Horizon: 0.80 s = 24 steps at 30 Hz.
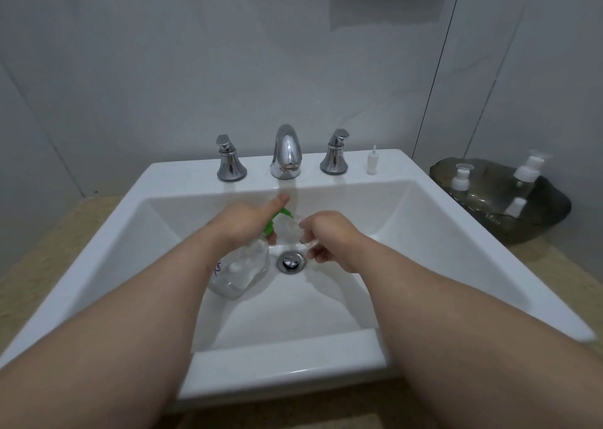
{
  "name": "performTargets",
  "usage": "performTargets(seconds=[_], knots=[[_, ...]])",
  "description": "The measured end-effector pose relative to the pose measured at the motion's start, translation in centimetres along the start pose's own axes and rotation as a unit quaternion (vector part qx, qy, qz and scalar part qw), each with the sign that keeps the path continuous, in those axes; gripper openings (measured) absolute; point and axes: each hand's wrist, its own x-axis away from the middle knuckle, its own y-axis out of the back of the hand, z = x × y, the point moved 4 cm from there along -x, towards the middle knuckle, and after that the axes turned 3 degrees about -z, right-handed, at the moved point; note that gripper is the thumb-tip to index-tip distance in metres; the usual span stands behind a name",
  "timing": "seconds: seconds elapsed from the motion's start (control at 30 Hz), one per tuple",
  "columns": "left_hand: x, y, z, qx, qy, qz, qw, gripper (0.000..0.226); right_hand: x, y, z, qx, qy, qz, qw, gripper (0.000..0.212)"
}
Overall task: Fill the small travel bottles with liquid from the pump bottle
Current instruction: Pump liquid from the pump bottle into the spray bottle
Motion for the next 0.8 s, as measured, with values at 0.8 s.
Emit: performTargets(seconds=[0.8], knots=[[-0.3,-1.3,-1.0,-0.124,-0.042,0.008,0.991,0.082,0.1,-0.1,-1.9,-0.083,-0.161,0.034,0.983,0.018]])
